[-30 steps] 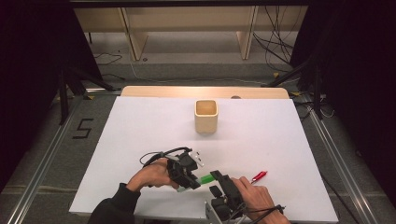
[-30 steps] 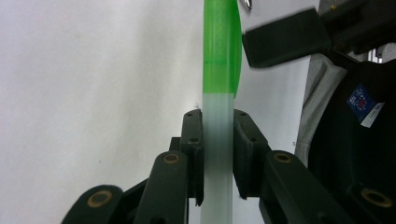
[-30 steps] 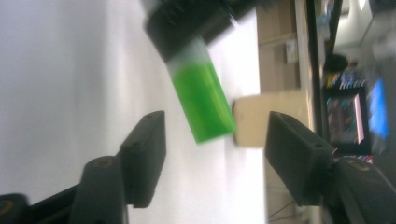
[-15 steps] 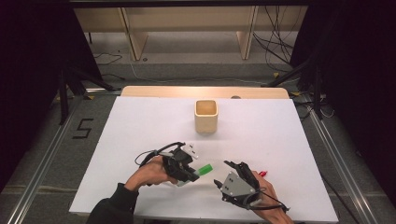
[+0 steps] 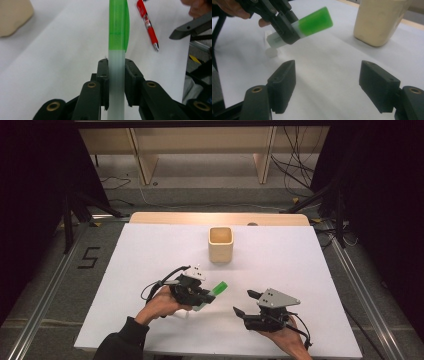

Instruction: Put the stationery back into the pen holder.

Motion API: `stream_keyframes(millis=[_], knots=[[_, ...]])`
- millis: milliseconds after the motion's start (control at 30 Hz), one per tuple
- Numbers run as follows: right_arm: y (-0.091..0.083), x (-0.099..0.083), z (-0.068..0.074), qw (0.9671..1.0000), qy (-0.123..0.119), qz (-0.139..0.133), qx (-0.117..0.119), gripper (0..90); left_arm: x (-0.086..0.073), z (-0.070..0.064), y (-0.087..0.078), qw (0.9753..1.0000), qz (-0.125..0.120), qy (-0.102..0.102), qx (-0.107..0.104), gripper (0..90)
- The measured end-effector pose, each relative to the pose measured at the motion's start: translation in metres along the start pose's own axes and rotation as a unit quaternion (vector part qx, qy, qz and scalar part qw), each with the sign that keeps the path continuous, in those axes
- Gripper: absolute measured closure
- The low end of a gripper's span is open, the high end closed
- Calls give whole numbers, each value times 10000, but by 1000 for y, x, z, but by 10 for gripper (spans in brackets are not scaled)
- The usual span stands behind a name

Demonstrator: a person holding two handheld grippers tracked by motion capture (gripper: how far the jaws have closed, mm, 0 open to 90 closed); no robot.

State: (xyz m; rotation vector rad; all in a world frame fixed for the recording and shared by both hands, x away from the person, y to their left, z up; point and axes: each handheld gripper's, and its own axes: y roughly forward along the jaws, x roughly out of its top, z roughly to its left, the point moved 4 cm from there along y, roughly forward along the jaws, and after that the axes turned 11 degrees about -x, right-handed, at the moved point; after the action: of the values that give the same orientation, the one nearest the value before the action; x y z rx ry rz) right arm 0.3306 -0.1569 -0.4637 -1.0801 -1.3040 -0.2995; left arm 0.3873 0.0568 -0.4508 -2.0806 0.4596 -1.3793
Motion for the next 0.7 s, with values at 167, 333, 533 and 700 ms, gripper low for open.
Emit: stream_keyframes(millis=[167,333,533,700], knots=[[1,-4,-4,9991,381,19,175,296,2,4,-4,9983,-545,-107,163,762],[0,-6,-6,9987,479,-6,149,290,5,6,-8,9938,-1005,-229,415,762],[-1,-7,-5,9988,471,-7,127,291,6,11,-12,9857,-1474,-376,717,762],[-4,-7,-6,9987,495,-14,93,276,9,16,-19,9785,-1799,-488,886,762]])
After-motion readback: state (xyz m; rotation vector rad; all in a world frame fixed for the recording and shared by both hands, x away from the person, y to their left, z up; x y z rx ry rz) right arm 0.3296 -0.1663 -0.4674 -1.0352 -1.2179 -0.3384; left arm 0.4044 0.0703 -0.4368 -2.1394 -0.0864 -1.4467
